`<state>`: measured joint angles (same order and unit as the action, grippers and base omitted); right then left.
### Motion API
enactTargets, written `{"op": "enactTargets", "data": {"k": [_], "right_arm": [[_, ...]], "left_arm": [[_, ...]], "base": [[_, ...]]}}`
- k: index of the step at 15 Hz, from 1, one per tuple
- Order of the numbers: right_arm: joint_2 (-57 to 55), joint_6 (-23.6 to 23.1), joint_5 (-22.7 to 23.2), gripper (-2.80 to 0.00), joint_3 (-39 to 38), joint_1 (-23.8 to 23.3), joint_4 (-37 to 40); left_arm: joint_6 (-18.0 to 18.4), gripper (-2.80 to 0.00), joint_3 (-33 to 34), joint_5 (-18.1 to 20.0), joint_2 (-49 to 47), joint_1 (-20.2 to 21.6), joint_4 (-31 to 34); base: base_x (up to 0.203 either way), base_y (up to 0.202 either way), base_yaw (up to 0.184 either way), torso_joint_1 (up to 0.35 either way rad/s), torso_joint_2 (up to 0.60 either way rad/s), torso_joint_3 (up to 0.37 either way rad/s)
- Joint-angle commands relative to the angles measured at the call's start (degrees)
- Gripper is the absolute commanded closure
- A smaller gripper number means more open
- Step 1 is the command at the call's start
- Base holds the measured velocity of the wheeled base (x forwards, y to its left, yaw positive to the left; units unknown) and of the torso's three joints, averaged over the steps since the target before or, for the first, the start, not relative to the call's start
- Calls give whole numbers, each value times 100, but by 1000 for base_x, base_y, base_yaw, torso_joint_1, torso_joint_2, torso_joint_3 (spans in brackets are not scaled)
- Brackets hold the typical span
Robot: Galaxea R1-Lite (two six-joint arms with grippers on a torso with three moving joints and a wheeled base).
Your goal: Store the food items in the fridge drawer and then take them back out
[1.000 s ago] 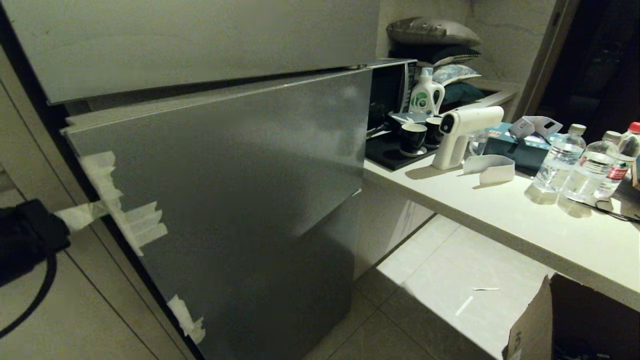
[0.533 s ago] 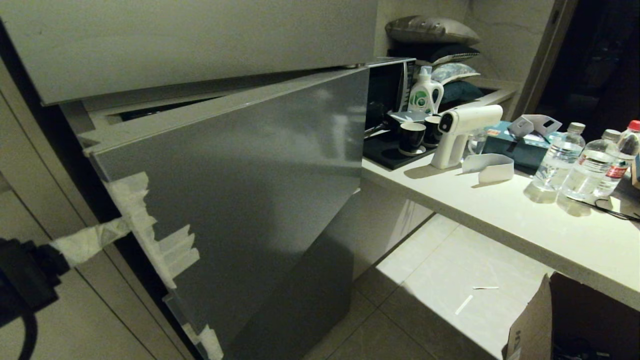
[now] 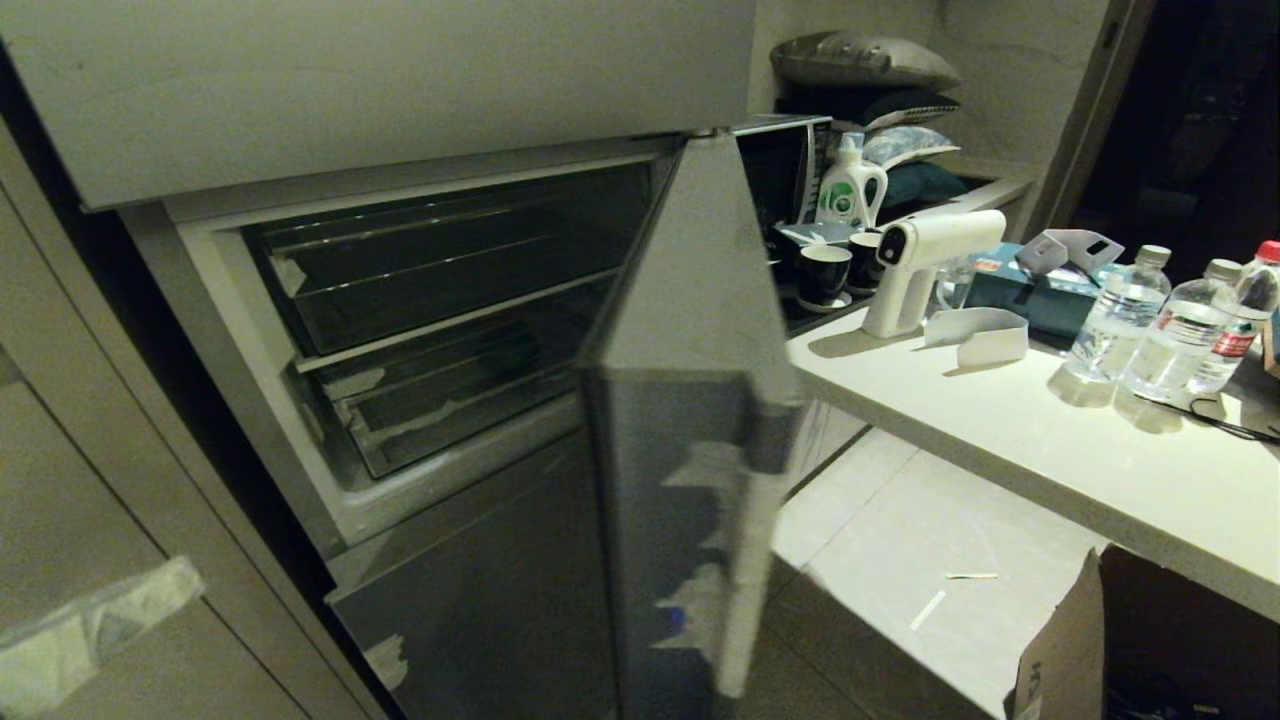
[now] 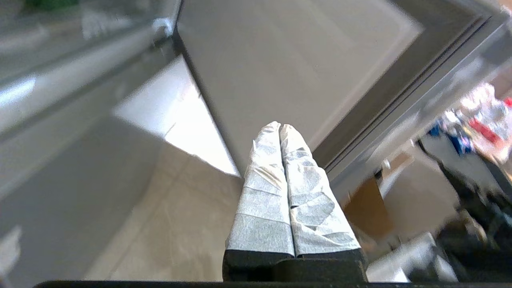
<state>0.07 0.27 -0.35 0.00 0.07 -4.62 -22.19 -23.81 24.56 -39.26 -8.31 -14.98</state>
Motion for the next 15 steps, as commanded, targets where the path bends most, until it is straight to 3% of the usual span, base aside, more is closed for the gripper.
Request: {"op": "enactTargets", "data": {"k": [1,2,3,4,6,7,9,12,15], "right_arm": [[1,0,0,0,-176,1,-4],[1,0,0,0,-176,1,-4],[1,-2,0,0,-176,1,-4],[1,-9,8,0,-176,1,-4],[1,-91,35,0,-176,1,-4],[1,-50,27,0,-176,1,-4],[1,8,0,0,-176,1,-4],[1,-12,-17,0,-167,1,-2],[1,-27,-9,0,-167,1,5]], "left_arm": [[-3,0,39,25,743,0,532],[39,0,79,-39,782,21,690],[328,0,155,-200,805,32,890],[828,0,300,-427,846,36,1039],[2186,0,771,-958,989,35,1181],[2642,0,1054,-1151,1073,33,1211],[2877,0,1442,-1350,1121,34,1245],[2868,0,2111,-1438,1162,35,1312],[2742,0,2132,-2326,1546,61,1840]], "base": [[0,0,0,0,0,0],[0,0,0,0,0,0],[0,0,0,0,0,0],[0,0,0,0,0,0],[0,0,0,0,0,0],[0,0,0,0,0,0],[0,0,0,0,0,0],[0,0,0,0,0,0],[0,0,0,0,0,0]]}}
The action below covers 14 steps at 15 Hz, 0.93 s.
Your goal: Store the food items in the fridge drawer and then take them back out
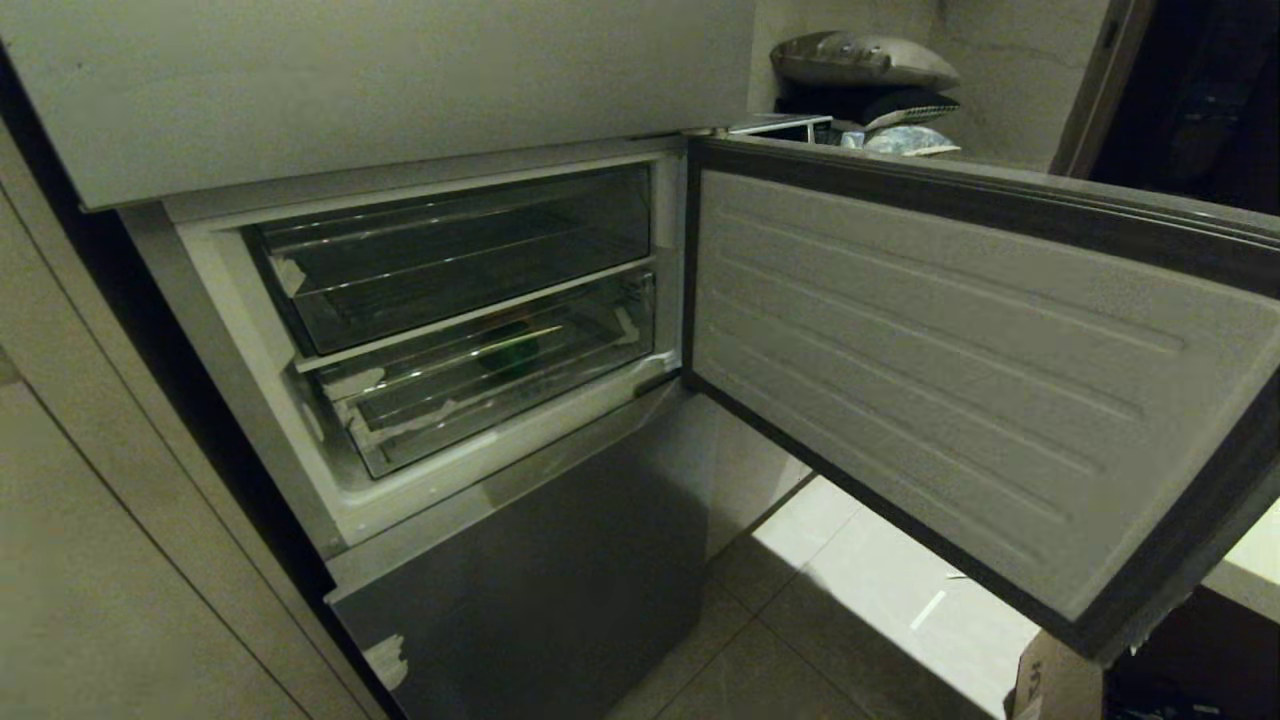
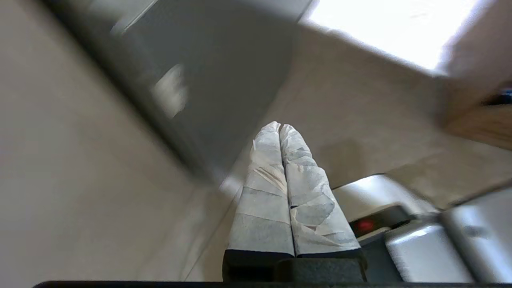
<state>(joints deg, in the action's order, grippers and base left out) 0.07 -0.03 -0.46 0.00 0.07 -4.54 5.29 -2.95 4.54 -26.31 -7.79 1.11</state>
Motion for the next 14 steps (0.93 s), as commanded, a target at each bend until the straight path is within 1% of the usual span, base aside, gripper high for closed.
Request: {"op": "enactTargets", "data": {"k": [1,3,5,6,7,8,9,10,11,12,14], "right_arm": [[1,3,-6,0,-167,1,-3],[1,30,-6,0,-167,1,-11],[1,-6,2,0,-167,1,-3],[1,20,-6,0,-167,1,-3],[1,21,-6,0,-167,1,-3],[1,21,-6,0,-167,1,-3],[1,30,-6,0,-167,1,-10],[1,38,-6,0,-167,1,-11],[1,30,-6,0,-167,1,-3],[1,3,-6,0,-158,1,-3],[-4,14,-6,0,-167,1,-3]], "left_arm": [[-16,0,47,-397,448,38,430],[-20,0,33,-422,849,197,557],[-44,0,118,-379,1008,233,313],[-125,0,179,-375,1005,234,164],[-204,0,171,-439,1006,244,190],[-203,0,158,-449,1009,380,224],[-163,0,144,-445,979,755,270],[-17,0,131,-406,973,1216,308],[146,0,142,-274,993,1436,283],[216,0,193,-148,1003,1471,118],[227,0,204,-135,1002,1379,106]], "base": [[0,0,0,0,0,0],[0,0,0,0,0,0],[0,0,0,0,0,0],[0,0,0,0,0,0],[0,0,0,0,0,0],[0,0,0,0,0,0],[0,0,0,0,0,0],[0,0,0,0,0,0],[0,0,0,0,0,0],[0,0,0,0,0,0],[0,0,0,0,0,0]]}}
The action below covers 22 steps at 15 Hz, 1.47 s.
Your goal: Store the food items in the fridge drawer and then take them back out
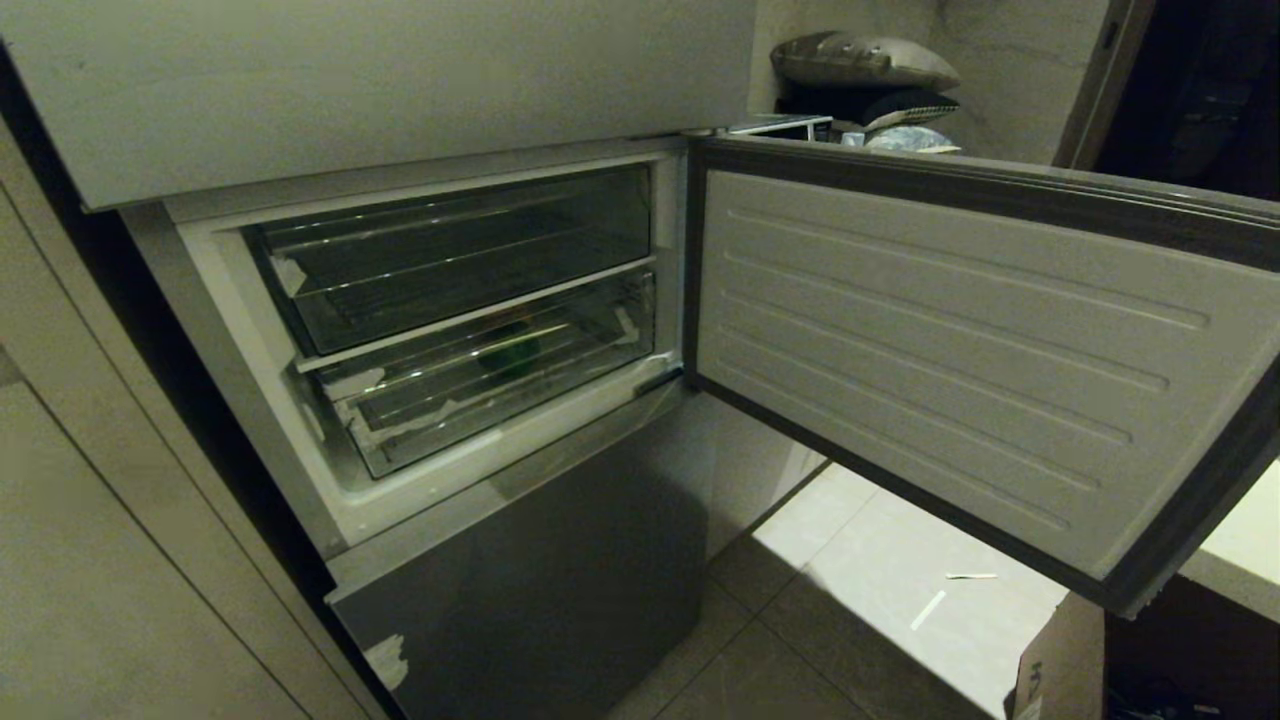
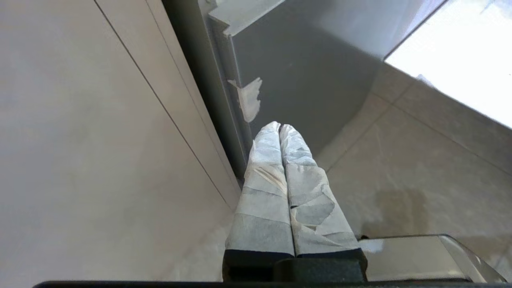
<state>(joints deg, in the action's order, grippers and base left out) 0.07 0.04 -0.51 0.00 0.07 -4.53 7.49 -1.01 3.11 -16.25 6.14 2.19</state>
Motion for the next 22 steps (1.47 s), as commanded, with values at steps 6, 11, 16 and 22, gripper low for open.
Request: {"op": "enactTargets", "data": {"k": [6,11,16,22], "right_arm": [[1,93,-10,0,-167,1,-4],[1,76,-10,0,-167,1,-12],[-4,84,-10,0,-176,1,-12],[1,84,-10,0,-176,1,-12]], "left_arm": [[-105,0,10,-122,216,-912,9],[-87,0,3,-59,1610,-687,32],[-546,0,22,-214,1625,-675,-17],[-696,0,22,-320,1625,-674,-26]], "base": [[0,0,0,0,0,0],[0,0,0,0,0,0],[0,0,0,0,0,0],[0,-2,13,1,1,0]]}}
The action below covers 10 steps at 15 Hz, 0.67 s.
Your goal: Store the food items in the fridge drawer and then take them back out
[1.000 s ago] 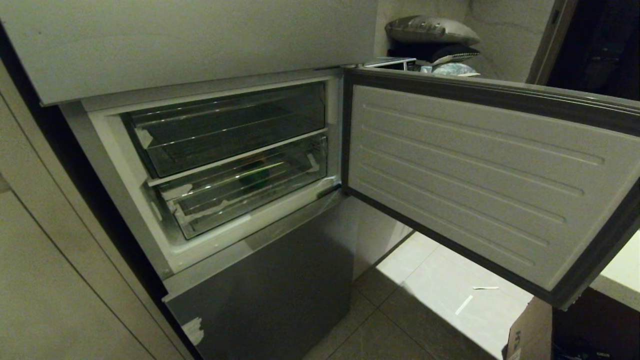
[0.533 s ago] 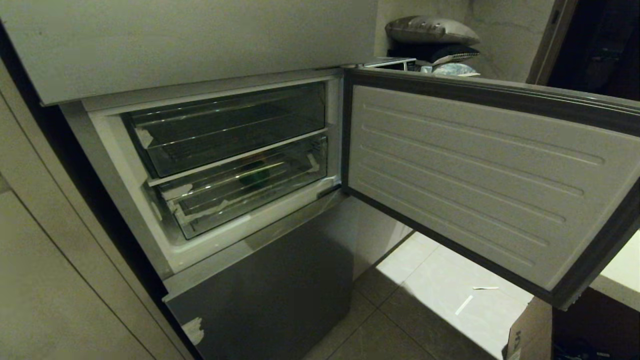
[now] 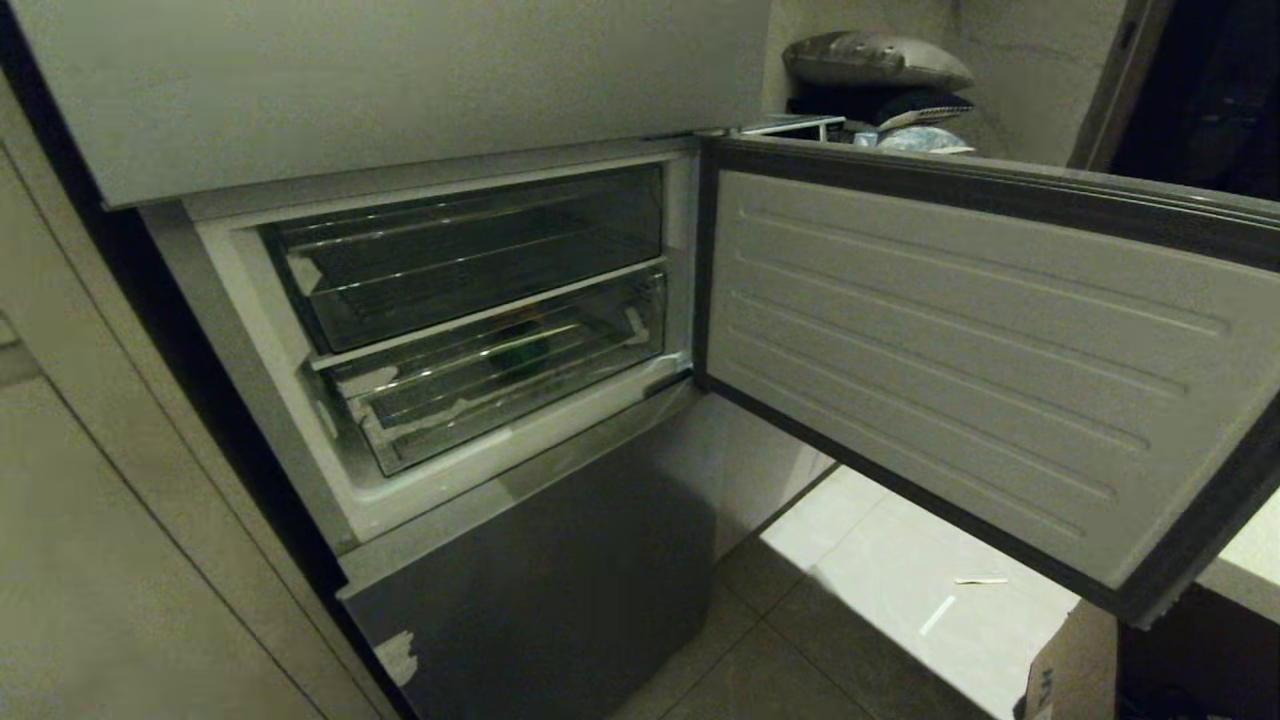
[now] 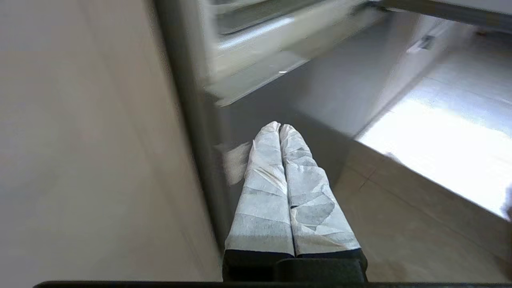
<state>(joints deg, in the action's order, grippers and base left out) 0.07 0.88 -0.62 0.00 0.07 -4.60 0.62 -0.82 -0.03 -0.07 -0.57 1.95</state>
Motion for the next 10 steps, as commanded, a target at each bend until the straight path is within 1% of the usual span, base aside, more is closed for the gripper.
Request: {"op": "enactTargets", "data": {"k": [1,10], "right_arm": [[1,0,1,0,-176,1,-6],[1,5,1,0,-176,1,-6]], "left_arm": [[-9,0,3,-6,7,5,-2],[-9,0,3,-6,7,5,-2]], "base": [[4,-11,143,4,7,6],[0,-8,177,1,2,4]]}}
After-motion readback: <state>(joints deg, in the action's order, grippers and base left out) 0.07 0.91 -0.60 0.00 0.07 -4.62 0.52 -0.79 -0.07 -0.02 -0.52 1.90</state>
